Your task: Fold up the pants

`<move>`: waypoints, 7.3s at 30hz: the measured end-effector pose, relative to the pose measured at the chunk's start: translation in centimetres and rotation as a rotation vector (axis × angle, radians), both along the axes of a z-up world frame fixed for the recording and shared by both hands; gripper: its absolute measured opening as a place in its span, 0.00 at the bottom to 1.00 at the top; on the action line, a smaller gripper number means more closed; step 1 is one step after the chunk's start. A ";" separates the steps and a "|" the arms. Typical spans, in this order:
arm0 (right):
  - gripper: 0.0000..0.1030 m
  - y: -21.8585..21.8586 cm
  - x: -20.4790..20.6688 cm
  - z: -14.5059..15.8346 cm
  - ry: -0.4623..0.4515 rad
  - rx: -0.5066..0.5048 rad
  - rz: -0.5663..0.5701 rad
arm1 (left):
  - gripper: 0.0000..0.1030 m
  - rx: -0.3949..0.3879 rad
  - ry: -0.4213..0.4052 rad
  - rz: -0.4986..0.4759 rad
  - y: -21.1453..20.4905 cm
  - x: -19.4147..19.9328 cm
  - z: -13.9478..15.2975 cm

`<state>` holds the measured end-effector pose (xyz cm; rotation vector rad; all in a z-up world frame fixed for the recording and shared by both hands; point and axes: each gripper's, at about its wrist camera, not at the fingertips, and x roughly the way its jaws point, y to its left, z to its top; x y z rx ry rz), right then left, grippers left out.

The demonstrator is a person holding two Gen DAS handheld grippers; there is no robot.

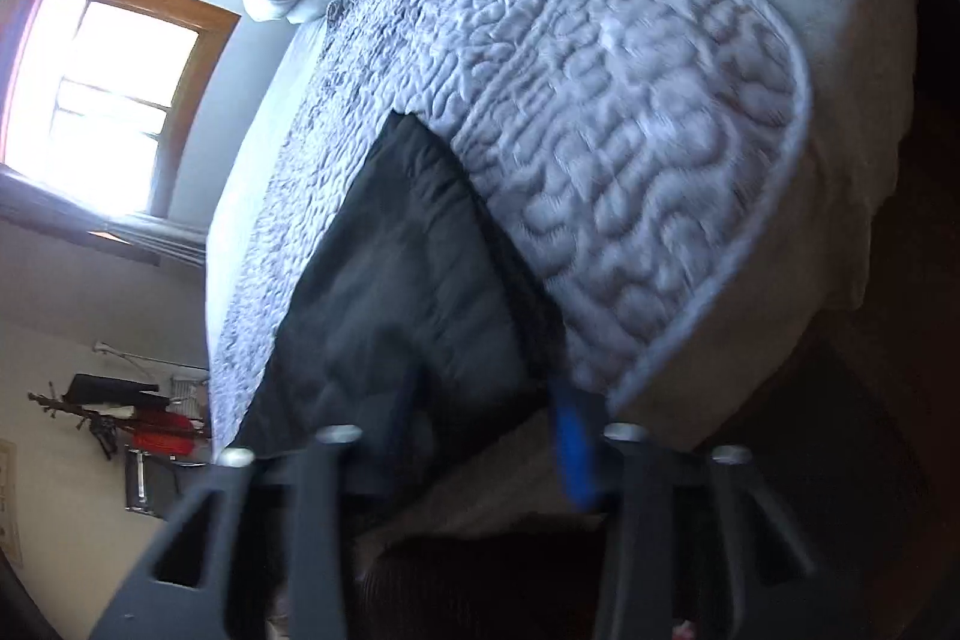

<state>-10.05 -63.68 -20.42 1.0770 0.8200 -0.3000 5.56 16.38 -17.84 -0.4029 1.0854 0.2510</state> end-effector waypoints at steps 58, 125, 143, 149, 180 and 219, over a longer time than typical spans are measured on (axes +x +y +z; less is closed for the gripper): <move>0.14 -0.9 9.6 6.8 -0.185 -0.077 0.109 | 0.96 0.027 0.065 0.155 2.4 5.4 -4.8; 0.16 -4.6 7.5 1.2 -0.063 -0.127 -0.058 | 0.97 0.052 0.037 0.057 -1.0 4.1 -5.9; 0.16 4.2 11.1 13.2 -0.205 -0.339 0.090 | 0.97 0.013 -0.072 0.060 1.3 -0.9 -0.1; 0.16 9.5 13.3 16.7 -0.243 -0.427 0.193 | 0.97 0.030 -0.079 -0.011 -0.1 -1.0 1.1; 0.16 29.2 20.1 15.3 -0.186 -0.572 0.631 | 0.97 -0.017 -0.069 0.019 1.4 -1.9 0.3; 0.22 47.5 21.5 2.9 0.037 -0.967 1.067 | 0.97 -0.105 -0.009 0.059 3.5 -3.8 -2.5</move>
